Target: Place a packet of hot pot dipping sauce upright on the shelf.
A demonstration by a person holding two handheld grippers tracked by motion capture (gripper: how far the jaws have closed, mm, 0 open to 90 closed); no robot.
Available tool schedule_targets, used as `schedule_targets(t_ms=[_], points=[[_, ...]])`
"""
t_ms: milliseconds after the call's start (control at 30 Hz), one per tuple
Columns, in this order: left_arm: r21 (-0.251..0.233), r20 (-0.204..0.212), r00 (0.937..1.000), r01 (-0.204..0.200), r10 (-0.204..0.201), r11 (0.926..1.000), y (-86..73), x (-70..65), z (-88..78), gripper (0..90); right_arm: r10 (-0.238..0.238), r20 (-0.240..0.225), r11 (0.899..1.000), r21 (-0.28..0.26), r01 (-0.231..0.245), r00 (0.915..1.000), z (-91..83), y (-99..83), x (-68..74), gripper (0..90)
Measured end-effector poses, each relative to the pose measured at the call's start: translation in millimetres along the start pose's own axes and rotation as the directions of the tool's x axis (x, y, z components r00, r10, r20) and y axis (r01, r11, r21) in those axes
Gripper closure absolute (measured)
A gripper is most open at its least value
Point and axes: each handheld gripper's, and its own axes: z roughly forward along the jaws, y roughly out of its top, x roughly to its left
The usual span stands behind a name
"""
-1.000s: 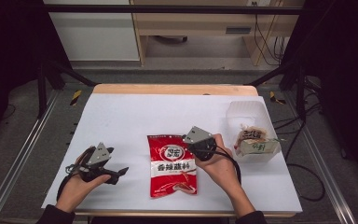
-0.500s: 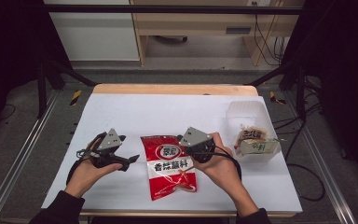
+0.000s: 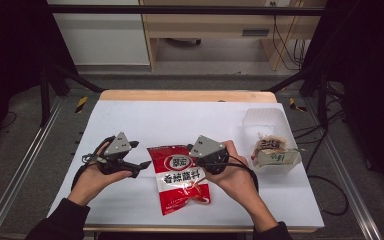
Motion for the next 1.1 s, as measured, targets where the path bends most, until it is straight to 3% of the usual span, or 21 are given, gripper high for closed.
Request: schedule_targets(t_ms=[233,533,800,900,1100], points=[[0.004,0.009,0.9998,-0.019,0.019,0.9998,-0.6,-5.9,5.4,27.3,-0.001,-0.007,1.0,-0.013,0.001,1.0,-4.2,1.3,0.1,90.0],[0.022,0.052,0.9978,-0.043,0.042,0.9988,-0.4,-13.7,15.9,33.8,-0.011,-0.014,1.0,-0.028,0.01,0.9998,-11.0,2.9,2.3,90.0],[0.014,0.078,0.9962,-0.04,0.039,0.9991,5.7,-16.5,22.6,48.6,-0.019,-0.021,0.999,-0.033,0.018,0.9996,-16.2,4.4,2.9,90.0],[0.013,0.107,0.9942,-0.019,0.017,0.9997,7.0,-13.3,24.8,53.3,-0.013,-0.026,0.999,-0.04,0.012,0.9996,-20.1,5.5,2.3,90.0],[0.003,0.171,0.9849,0.029,-0.029,0.9996,9.8,-12.2,25.5,73.9,-0.006,-0.032,0.999,-0.031,0.005,0.9995,-25.5,4.2,0.0,90.0]])
